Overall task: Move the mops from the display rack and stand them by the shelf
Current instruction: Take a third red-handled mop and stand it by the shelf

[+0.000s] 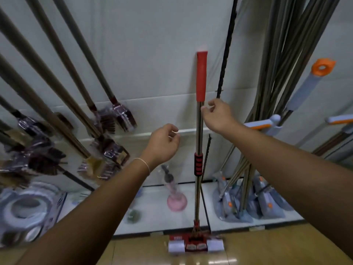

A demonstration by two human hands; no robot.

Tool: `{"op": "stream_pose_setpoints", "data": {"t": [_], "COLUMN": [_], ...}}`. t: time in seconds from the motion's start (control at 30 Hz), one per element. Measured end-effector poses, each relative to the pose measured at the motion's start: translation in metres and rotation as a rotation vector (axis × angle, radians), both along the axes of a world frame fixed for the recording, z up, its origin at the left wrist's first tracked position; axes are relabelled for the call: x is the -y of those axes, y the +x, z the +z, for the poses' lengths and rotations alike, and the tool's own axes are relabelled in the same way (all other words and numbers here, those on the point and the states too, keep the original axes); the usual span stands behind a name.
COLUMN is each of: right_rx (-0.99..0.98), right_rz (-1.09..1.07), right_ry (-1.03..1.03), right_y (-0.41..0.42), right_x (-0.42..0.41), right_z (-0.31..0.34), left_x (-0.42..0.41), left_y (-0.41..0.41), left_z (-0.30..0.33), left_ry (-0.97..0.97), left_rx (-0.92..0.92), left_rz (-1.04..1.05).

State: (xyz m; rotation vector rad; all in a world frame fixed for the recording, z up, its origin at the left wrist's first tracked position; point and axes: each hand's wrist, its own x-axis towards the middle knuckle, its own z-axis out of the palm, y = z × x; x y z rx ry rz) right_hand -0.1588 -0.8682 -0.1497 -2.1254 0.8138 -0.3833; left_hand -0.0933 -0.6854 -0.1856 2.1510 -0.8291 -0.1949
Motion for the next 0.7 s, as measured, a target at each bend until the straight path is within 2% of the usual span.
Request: {"op": "stream_pose_setpoints", "data": {"t": [0.3,0.47,0.7], "right_rx": [-0.008,0.045,0.096], "right_rz": [0.012,0.002,0.029], "right_ry": [0.051,0.117,0.084], "right_y": [0.043,0.054,0.04], "right_x": [0.017,0.021,0.003], "right_z": [-0.035,-0.042,-0.049], "left_x": [0.029,0.036,0.047], "left_y": [0.0,0.002,0.0], "left_z": [-0.058,-0.07,-0.078], "left_ry": [0.059,0.084,0.125], "left_rx": [-0.17,-0.165,-0.191], "left_rz": [0.023,0.045,0.032]}}
